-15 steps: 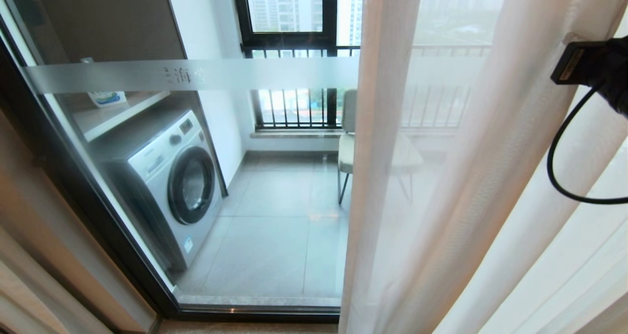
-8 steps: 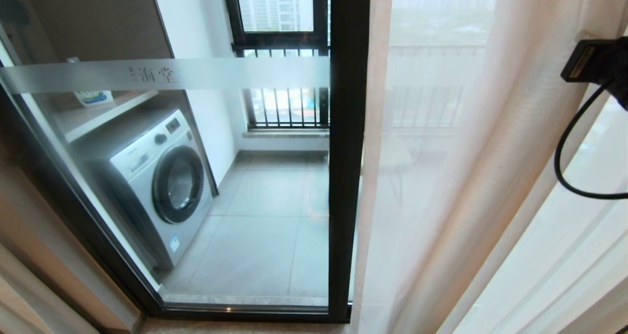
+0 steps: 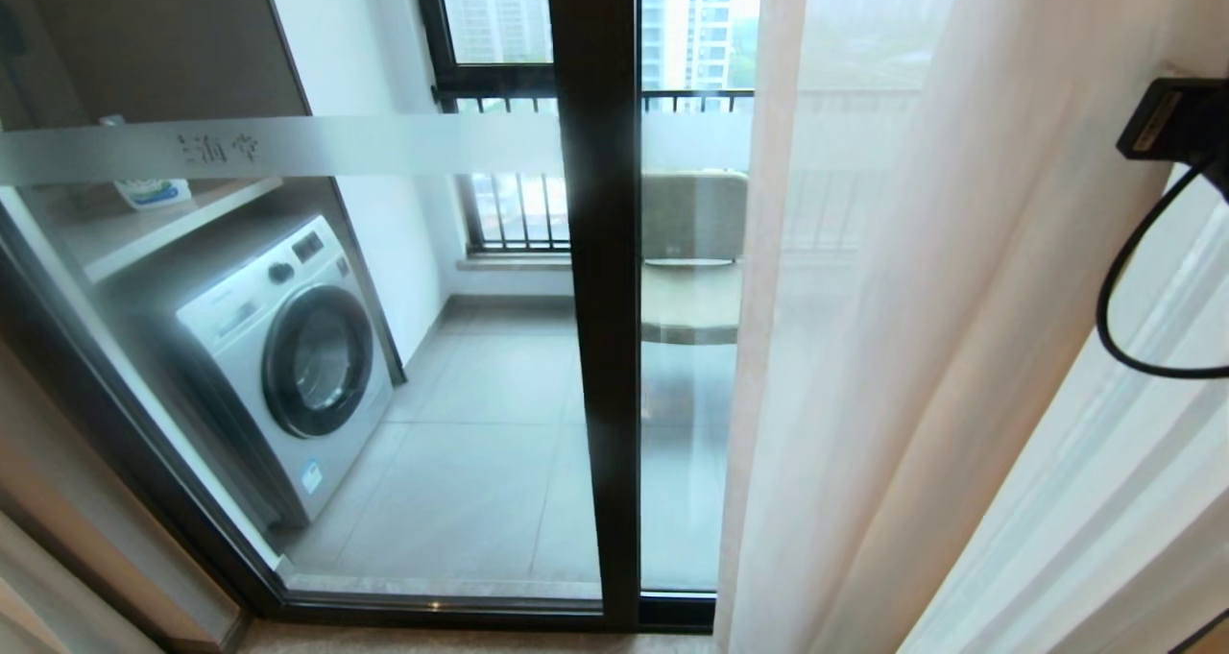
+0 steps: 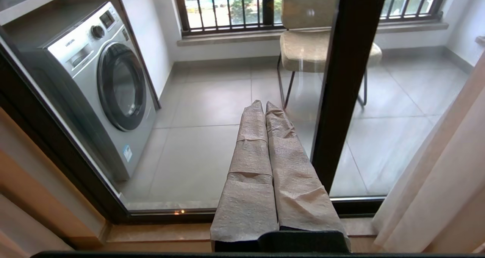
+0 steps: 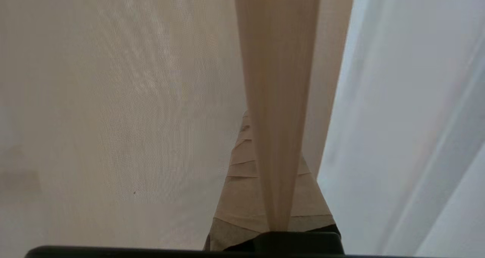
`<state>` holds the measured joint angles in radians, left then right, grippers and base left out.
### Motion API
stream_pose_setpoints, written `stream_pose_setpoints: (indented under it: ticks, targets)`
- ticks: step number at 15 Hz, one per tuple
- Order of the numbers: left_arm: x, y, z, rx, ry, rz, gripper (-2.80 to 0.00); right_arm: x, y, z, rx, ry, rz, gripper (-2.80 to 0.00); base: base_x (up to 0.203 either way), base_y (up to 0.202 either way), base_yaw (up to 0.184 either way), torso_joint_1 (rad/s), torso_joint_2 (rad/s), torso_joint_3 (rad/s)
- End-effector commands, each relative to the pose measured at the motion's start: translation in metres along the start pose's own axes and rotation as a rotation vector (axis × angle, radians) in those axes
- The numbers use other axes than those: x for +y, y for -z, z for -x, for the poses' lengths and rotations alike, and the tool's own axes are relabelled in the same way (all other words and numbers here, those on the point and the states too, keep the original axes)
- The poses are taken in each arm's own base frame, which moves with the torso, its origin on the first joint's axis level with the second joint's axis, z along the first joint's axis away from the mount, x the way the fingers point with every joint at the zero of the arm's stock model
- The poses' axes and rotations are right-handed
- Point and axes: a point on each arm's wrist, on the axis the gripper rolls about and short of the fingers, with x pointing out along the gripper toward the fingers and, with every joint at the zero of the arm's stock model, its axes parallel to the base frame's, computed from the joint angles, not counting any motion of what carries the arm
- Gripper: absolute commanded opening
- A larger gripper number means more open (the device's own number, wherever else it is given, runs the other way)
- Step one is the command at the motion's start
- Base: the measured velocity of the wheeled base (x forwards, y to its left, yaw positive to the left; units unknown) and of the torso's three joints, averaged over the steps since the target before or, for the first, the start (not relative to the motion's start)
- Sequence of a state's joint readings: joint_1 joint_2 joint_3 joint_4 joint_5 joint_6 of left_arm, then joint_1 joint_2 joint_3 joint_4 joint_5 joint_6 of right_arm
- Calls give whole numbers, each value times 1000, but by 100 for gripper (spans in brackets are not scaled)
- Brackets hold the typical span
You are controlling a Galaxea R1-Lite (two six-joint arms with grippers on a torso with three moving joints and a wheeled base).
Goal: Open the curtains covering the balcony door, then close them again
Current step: Pull the inner curtains open on both sides
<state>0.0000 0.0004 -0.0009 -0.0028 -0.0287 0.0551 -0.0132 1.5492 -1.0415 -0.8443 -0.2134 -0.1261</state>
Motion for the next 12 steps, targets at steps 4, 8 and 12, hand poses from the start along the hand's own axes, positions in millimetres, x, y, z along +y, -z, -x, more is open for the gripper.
stream_pose_setpoints:
  ticks: [4,8,12]
  targets:
    - [0,0,0,0,-1,0,-280,-9,4,-4,5,34,11,-280,0,-190,2,1,2,1]
    - [0,0,0,0,-1,0,-280,-12,3,-5,1,42,11,-280,0,-191,1,4,3,2]
    - [0,0,0,0,-1,0,-280,-14,2,-5,-1,50,13,-280,0,-188,0,1,3,3]
